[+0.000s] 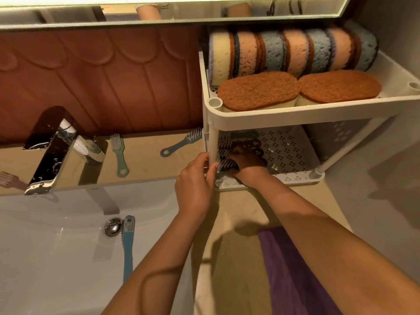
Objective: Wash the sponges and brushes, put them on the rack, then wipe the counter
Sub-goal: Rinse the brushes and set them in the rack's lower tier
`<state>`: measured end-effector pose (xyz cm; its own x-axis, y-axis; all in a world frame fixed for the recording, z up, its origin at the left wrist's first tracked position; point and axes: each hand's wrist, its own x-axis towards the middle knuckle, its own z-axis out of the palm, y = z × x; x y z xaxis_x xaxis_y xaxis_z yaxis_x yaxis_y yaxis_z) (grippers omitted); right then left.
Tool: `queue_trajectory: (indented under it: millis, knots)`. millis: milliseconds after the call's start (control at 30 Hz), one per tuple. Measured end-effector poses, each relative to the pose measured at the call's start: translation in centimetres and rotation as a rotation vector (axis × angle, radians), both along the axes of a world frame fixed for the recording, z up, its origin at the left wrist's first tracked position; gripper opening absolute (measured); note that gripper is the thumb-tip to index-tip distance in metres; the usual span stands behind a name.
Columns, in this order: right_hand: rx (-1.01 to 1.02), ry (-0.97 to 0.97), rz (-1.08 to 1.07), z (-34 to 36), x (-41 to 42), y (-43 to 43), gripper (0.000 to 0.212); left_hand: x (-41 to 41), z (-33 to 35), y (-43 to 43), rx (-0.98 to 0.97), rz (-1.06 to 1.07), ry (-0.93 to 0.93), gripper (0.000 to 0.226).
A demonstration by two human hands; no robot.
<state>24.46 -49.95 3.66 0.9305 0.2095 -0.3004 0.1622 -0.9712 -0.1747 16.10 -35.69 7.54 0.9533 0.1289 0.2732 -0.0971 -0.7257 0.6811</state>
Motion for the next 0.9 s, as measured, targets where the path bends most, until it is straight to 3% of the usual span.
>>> queue_trajectory:
  millis: [100, 233, 300, 600, 900]
  knots:
    - [0.128, -0.081, -0.067, 0.9, -1.7, -0.2, 0.051, 0.0, 0.3, 0.0, -0.034, -0.01, 0.042, 0.022]
    - [0.314, -0.142, -0.132, 3.0, -5.0, -0.1, 0.031, -0.9, 0.7, 0.8, -0.33, -0.051, 0.167, 0.029]
    - [0.371, -0.115, -0.153, 4.1, -6.6, 0.3, 0.022, -1.7, 0.5, 1.9, -0.381, -0.064, 0.215, 0.032]
    - [0.455, -0.012, 0.035, 6.3, -11.8, 6.5, 0.02, -5.9, 0.6, 11.9, -0.216, -0.171, 0.484, 0.01]
    - [0.339, 0.003, 0.107, 5.5, -6.7, 14.3, 0.019, -4.0, -0.2, 19.6, -0.16, -0.069, 0.602, 0.016]
